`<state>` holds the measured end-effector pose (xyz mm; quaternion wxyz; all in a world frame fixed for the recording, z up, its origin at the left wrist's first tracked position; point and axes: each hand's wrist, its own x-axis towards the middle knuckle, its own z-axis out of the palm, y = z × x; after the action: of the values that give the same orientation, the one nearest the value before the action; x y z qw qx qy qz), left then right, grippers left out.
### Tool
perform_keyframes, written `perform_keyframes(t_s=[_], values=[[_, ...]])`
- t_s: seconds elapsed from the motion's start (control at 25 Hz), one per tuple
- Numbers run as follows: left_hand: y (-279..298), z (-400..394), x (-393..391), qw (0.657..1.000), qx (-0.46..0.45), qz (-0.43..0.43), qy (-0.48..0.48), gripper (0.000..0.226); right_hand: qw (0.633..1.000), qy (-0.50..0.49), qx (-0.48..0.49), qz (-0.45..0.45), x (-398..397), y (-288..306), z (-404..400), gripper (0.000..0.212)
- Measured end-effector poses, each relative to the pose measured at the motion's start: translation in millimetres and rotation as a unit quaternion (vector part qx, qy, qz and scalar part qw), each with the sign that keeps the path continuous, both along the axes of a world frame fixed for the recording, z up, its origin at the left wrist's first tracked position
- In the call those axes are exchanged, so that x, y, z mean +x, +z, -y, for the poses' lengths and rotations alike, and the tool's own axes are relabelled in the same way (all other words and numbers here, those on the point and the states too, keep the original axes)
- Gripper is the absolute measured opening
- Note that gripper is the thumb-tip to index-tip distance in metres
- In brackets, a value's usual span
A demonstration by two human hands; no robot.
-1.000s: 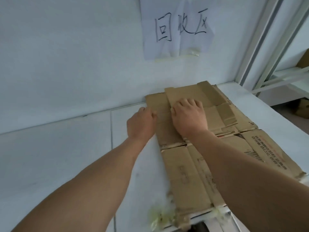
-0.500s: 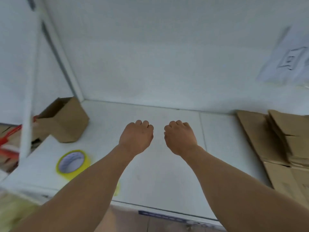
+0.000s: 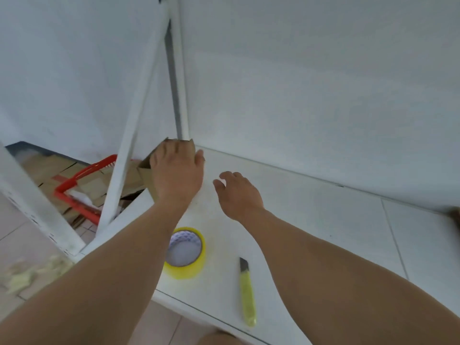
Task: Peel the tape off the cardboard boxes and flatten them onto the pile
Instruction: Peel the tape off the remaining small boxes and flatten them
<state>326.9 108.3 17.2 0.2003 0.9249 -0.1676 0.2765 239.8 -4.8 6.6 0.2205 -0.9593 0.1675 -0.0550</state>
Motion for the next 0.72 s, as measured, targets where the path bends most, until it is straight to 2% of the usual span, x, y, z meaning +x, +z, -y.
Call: perform_keyframes(t_s=[0.08, 0.2, 0.36, 0.44, 0.48, 0.52, 0.6, 0.64, 0.72], values=[[-0.3, -16.5, 21.9, 0.988, -0.084, -0.111, 0.073, 0.056, 0.984, -0.015, 0.177, 0.001, 27.0, -1.7, -21.7, 0.056], [5.8, -34.0, 39.2, 0.918, -0.227, -0.300, 0.127, 0.069, 0.941, -0.027, 0.337, -0.002, 52.4, -7.4, -42.2, 0.067], [-3.1, -33.9, 39.2, 0.856, -0.356, -0.362, 0.099, 0.068, 0.900, -0.056, 0.433, 0.002, 57.6, -22.2, -51.5, 0.080], [-14.8, -28.0, 31.9, 0.795, -0.449, -0.406, 0.045, 0.062, 0.891, -0.110, 0.439, 0.020, 47.3, -24.8, -47.4, 0.088], [-19.6, -22.7, 24.7, 0.773, -0.464, -0.433, 0.007, 0.052, 0.888, -0.145, 0.434, 0.036, 39.1, -24.7, -41.4, 0.088], [-23.4, -16.4, 15.8, 0.773, -0.445, -0.451, -0.028, 0.038, 0.886, -0.180, 0.424, 0.054, 29.6, -23.6, -32.6, 0.087], [-27.5, 0.8, -4.9, 0.802, -0.374, -0.458, -0.087, 0.022, 0.874, -0.246, 0.409, 0.090, 4.6, -16.9, -10.2, 0.087], [-27.1, 10.6, -16.1, 0.804, -0.350, -0.467, -0.116, 0.026, 0.864, -0.273, 0.410, 0.105, -9.9, -12.6, 1.0, 0.091], [-21.5, 31.3, -43.6, 0.782, -0.327, -0.503, -0.168, 0.061, 0.840, -0.319, 0.419, 0.131, -45.3, -3.8, 26.6, 0.093]])
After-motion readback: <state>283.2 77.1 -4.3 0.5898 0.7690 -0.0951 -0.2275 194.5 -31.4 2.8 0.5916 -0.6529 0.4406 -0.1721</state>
